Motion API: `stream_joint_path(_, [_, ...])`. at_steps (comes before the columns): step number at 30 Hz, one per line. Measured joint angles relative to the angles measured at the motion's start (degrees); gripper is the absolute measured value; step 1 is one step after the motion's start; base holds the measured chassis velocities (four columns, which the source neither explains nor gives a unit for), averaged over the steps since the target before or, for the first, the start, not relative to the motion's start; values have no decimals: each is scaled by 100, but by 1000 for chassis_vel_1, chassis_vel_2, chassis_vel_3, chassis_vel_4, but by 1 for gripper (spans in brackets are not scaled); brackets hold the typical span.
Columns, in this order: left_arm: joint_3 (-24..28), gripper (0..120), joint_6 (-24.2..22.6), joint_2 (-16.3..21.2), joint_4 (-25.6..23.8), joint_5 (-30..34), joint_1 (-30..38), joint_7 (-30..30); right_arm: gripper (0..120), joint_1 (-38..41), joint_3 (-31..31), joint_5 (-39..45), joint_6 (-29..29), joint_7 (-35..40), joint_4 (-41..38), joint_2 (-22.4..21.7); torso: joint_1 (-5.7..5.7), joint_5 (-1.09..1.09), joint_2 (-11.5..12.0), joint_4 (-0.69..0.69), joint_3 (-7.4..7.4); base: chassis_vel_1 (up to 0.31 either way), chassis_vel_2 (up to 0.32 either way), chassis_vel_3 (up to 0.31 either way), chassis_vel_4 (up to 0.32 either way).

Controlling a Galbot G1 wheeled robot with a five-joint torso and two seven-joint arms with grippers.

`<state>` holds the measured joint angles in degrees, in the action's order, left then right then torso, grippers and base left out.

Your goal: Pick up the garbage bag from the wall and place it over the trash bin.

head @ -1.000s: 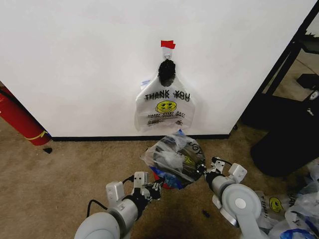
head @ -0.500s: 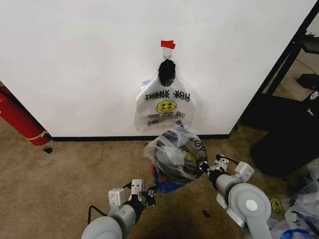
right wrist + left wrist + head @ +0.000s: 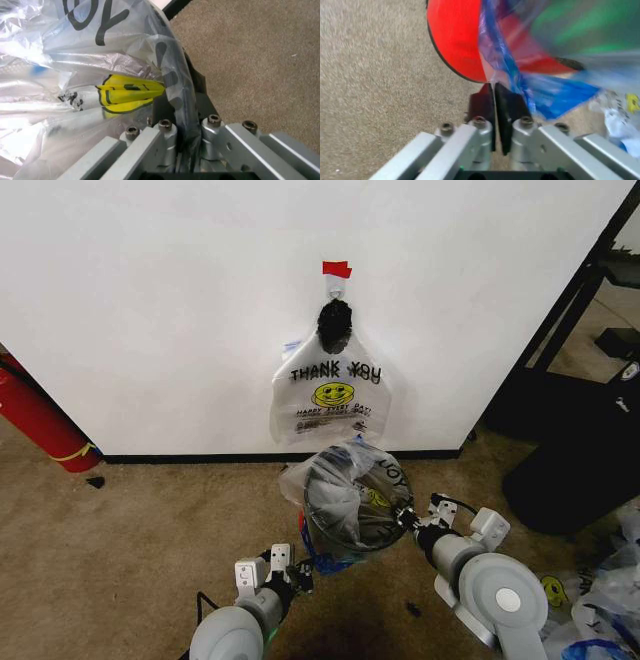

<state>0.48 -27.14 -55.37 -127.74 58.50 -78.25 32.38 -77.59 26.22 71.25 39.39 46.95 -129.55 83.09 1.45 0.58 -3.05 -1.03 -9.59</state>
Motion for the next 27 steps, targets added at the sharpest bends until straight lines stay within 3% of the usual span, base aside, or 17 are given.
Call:
stream_joint_path(8, [-451,30,-186,306,-807,-178,-562,-70,0,89,9,-158,-21,-164,263,-77,0,0,0,0,0,0,0,0,0])
stream_joint_path(12, [-758,51,-130,448,-1395,-165,-785,355,0,108,-15,-374,-56,-316,403,-204,0,-1,0,0,0,0,0,0,0])
stream_joint_path(15, [-902,58,-130,561,-1534,-123,-824,420,0,90,-26,-510,-69,-460,429,-270,0,-1,0,0,0,0,0,0,0])
stream_joint_path(21, [-1010,78,-71,782,-1588,127,-404,425,0,-10,-230,-1386,-154,-1054,520,-529,0,0,0,-1,0,0,0,0,0])
stream_joint_path(25, [-952,97,-2,926,-1588,391,213,99,0,-172,-559,-2790,-552,-1920,502,-952,0,-1,0,-1,0,0,0,0,0])
stream_joint_path(27, [-957,98,4,959,-1587,486,287,40,0,-179,-609,-2982,-664,-2056,510,-1064,0,-1,0,1,0,0,0,0,0])
